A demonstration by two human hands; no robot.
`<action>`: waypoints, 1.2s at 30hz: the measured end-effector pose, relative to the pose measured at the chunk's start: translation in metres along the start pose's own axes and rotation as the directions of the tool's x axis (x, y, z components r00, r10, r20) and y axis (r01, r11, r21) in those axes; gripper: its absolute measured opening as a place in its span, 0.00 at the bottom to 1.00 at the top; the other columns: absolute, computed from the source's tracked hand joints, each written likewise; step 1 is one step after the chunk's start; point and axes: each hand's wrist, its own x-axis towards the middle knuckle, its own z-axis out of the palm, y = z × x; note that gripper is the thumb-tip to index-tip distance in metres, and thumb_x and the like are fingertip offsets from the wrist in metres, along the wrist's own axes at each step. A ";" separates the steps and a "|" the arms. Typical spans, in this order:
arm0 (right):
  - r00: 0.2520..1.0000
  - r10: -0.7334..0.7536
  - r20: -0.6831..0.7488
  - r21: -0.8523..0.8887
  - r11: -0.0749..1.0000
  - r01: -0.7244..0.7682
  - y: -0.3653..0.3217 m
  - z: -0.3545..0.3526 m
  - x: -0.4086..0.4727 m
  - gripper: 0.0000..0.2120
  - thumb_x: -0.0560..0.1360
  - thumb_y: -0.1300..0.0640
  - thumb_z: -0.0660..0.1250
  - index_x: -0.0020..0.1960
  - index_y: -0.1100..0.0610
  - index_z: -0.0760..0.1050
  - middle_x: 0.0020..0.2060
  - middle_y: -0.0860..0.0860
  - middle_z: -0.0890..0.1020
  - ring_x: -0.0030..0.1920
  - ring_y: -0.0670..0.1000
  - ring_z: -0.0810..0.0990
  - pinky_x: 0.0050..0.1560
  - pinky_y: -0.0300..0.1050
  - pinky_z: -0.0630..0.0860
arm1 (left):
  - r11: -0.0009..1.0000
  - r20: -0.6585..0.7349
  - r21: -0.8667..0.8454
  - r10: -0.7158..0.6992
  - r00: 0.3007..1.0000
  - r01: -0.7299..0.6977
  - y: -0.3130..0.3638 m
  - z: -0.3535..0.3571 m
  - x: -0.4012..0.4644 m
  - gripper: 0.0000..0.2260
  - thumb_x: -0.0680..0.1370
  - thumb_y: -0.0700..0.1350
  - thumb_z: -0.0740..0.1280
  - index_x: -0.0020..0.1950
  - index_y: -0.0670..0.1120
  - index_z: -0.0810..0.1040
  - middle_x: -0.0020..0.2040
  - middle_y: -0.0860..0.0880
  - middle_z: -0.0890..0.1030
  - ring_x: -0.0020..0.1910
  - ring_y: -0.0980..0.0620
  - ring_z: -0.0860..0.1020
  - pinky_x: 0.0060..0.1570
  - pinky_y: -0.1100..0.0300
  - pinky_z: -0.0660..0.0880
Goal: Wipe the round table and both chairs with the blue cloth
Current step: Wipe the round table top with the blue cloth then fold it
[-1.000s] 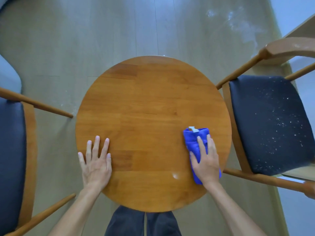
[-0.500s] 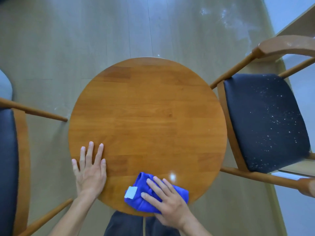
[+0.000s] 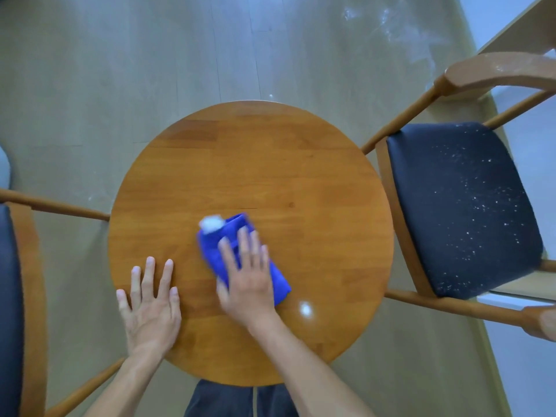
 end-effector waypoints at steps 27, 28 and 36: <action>0.948 0.319 -0.022 -0.022 0.947 -0.319 0.244 -0.097 0.019 0.28 0.74 0.49 0.62 0.72 0.56 0.66 0.74 0.58 0.62 0.74 0.59 0.61 0.69 0.59 0.65 | 0.991 0.198 0.132 0.002 0.980 -0.029 0.087 -0.035 0.101 0.47 0.64 0.79 0.52 0.78 0.61 0.44 0.79 0.43 0.42 0.77 0.38 0.42 0.67 0.28 0.53; 0.856 0.506 -0.102 0.013 0.861 -0.508 0.239 -0.092 0.041 0.28 0.75 0.51 0.63 0.73 0.57 0.65 0.74 0.59 0.61 0.74 0.60 0.60 0.69 0.60 0.64 | 0.989 0.186 0.144 0.000 0.983 -0.027 0.088 -0.036 0.102 0.47 0.64 0.78 0.54 0.78 0.60 0.45 0.79 0.43 0.43 0.76 0.38 0.43 0.67 0.28 0.54; 0.642 0.762 -0.083 0.077 0.647 -0.759 0.141 -0.056 0.232 0.35 0.76 0.48 0.60 0.77 0.57 0.51 0.77 0.63 0.49 0.76 0.64 0.48 0.72 0.60 0.50 | 0.985 0.186 0.171 -0.008 0.983 -0.024 0.087 -0.032 0.104 0.48 0.62 0.80 0.46 0.78 0.59 0.53 0.79 0.41 0.51 0.76 0.36 0.49 0.62 0.26 0.58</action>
